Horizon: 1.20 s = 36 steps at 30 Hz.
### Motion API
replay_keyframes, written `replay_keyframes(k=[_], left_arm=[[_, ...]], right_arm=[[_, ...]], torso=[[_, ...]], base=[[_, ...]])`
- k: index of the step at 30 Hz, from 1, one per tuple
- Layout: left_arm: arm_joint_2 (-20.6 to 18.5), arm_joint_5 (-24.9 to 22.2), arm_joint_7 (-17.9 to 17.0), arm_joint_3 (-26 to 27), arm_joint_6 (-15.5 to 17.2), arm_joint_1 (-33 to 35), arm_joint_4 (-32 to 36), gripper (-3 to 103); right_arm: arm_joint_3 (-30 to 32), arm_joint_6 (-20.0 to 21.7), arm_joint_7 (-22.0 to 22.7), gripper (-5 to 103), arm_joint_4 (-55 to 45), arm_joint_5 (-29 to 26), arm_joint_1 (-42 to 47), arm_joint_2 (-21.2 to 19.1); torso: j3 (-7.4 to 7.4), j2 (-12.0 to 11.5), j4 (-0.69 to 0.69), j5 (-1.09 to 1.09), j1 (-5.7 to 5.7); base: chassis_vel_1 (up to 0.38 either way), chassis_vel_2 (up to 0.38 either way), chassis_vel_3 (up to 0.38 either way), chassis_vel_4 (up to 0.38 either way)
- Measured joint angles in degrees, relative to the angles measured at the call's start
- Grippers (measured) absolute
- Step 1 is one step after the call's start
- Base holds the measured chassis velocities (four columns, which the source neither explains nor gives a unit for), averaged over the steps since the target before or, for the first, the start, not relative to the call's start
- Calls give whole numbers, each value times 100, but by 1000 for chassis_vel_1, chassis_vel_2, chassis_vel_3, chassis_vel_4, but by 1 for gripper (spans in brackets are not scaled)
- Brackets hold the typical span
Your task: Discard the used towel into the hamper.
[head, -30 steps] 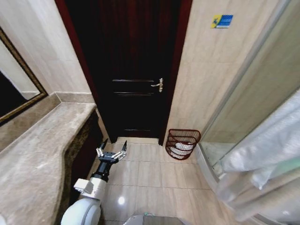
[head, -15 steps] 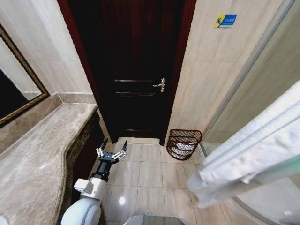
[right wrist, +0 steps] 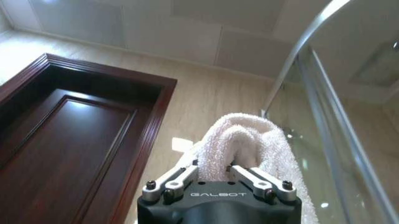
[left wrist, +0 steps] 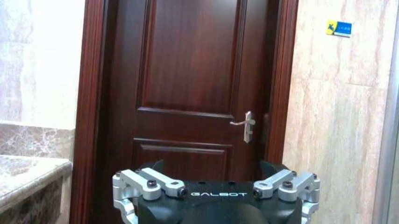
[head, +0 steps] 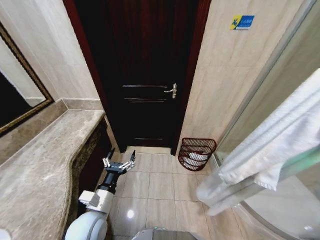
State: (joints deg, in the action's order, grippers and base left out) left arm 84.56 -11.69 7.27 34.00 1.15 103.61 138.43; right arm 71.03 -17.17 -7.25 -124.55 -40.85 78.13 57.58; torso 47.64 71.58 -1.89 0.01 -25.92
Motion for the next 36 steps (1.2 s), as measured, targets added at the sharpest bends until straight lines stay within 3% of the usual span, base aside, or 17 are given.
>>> replay_keyframes(k=[12,20,36], left_arm=[[0,0,0,0,0,0,0,100],[0,0,0,0,0,0,0,100],[0,0,0,0,0,0,0,100]], right_arm=[[-768,262,415,10,381,6,-948,-541],[-743,514,408,10,357,99,-1003,-460],[-718,535,375,10,57,135,-857,-486]], torso=[[0,0,-1,-1,0],[0,0,0,0,0],[-1,1,0,-1,1]], base=[[0,0,0,0],[0,0,0,0],[-76,81,76,-82]])
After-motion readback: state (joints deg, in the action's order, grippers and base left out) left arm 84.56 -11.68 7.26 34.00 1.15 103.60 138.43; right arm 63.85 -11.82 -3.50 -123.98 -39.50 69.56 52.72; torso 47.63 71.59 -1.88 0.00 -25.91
